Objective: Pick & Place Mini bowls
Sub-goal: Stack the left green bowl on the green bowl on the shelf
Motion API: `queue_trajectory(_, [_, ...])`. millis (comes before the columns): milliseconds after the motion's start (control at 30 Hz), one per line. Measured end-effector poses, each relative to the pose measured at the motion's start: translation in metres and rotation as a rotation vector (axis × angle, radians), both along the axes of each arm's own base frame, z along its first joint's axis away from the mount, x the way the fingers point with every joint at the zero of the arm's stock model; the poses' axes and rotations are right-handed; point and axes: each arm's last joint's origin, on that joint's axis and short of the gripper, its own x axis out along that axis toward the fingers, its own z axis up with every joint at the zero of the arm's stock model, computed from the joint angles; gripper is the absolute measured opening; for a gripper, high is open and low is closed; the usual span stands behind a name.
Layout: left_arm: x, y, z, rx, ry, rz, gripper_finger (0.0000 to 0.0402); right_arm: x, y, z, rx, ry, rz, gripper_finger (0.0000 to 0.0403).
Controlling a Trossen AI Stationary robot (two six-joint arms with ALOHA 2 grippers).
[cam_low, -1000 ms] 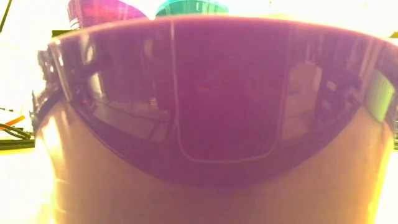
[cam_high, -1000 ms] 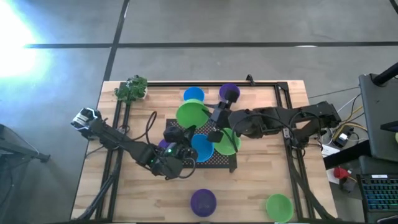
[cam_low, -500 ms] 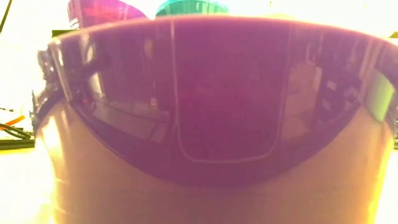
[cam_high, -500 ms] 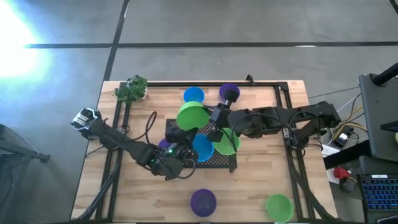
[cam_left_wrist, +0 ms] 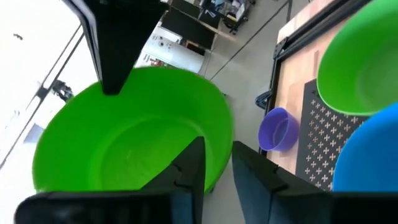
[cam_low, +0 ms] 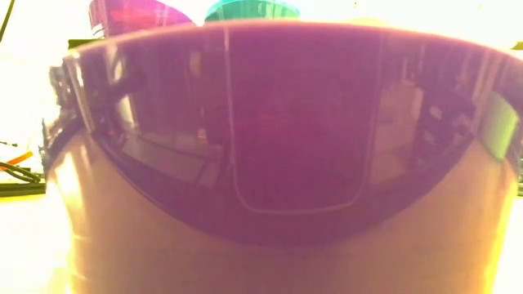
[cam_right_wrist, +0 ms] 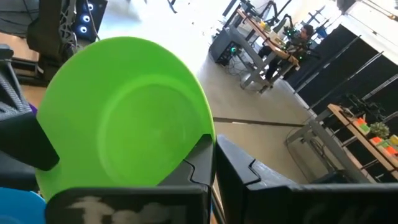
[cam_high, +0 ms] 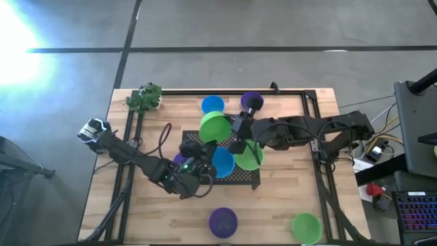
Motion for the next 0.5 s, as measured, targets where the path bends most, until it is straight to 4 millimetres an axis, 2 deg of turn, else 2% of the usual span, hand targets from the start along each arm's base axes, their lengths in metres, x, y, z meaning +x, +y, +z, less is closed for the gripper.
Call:
queue_trajectory(267, [-0.002, -0.004, 0.001, -0.050, -0.063, -0.006, 0.0082, -0.012, -0.004, 0.024, 0.029, 0.007, -0.017, 0.0008])
queue_trajectory(500, [-0.009, -0.018, 0.001, -0.114, -0.130, -0.045, 0.0082, -0.039, -0.010, 0.047, 0.123, 0.049, -0.073, 0.0008])
